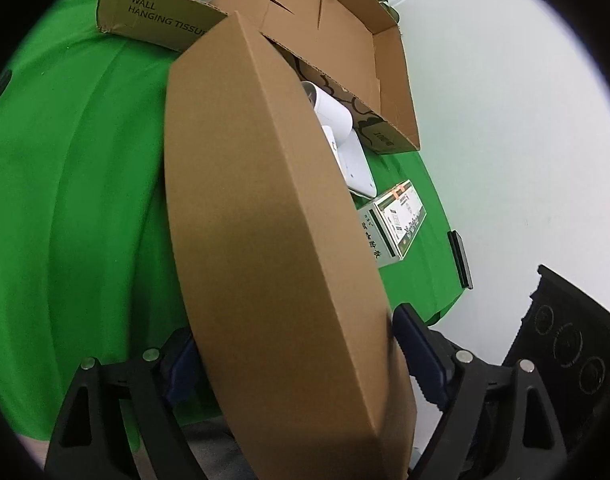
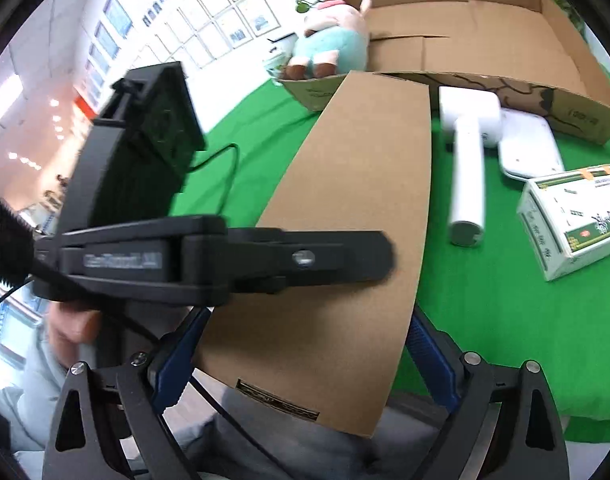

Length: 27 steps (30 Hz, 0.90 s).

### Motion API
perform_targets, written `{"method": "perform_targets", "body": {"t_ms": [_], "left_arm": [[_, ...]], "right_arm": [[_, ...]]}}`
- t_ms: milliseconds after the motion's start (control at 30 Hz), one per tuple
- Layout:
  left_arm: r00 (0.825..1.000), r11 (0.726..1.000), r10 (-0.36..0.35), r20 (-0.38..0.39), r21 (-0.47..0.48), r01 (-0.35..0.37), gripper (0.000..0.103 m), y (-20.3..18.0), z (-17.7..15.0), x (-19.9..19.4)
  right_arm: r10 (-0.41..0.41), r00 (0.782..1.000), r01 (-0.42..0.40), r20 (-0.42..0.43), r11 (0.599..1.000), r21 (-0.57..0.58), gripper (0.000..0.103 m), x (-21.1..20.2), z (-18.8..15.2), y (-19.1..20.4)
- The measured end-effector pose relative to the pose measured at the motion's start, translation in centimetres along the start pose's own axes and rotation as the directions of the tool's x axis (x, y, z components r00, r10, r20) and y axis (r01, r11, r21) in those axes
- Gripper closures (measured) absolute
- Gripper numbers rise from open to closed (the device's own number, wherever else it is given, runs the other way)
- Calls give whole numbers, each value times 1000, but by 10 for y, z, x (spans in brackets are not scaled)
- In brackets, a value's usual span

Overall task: Organize objects
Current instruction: 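Grasp the long brown cardboard box at its end with the left gripper, then lift the brown box upright and carry it over the tray with the left gripper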

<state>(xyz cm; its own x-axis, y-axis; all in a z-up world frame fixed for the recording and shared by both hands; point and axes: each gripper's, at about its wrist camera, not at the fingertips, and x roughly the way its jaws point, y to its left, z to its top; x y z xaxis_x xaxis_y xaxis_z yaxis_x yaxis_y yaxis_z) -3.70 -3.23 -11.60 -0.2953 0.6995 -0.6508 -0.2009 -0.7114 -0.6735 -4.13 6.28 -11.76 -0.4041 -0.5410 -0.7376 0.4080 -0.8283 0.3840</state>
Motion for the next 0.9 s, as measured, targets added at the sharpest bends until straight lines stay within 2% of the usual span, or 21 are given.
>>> {"method": "perform_targets", "body": {"t_ms": [233,367,500,600,800,900], "left_arm": [[998,998,44,42,46,-46,18,-12,1,-14],[995,993,67,79,94,-74,19,-24,6,-28],[990,984,71,120,153,-89,25,-40,16,-43],[982,967,90,167,221,-127,29,-59,24,-53],[968,931,81,239,328,-159,31,-93,44,-70],[962,917,75,264,360,-170,31,-104,56,-79]], "right_arm": [[11,1000,-11,17,1000,-20,11,-1,0,6],[26,998,-23,57,999,-43,11,-9,4,11],[22,994,-13,109,997,-76,11,-21,12,18],[3,989,11,146,996,-92,12,-30,17,21],[-11,974,36,226,993,-108,12,-50,38,24],[-10,965,42,261,992,-120,12,-59,59,20]]}}
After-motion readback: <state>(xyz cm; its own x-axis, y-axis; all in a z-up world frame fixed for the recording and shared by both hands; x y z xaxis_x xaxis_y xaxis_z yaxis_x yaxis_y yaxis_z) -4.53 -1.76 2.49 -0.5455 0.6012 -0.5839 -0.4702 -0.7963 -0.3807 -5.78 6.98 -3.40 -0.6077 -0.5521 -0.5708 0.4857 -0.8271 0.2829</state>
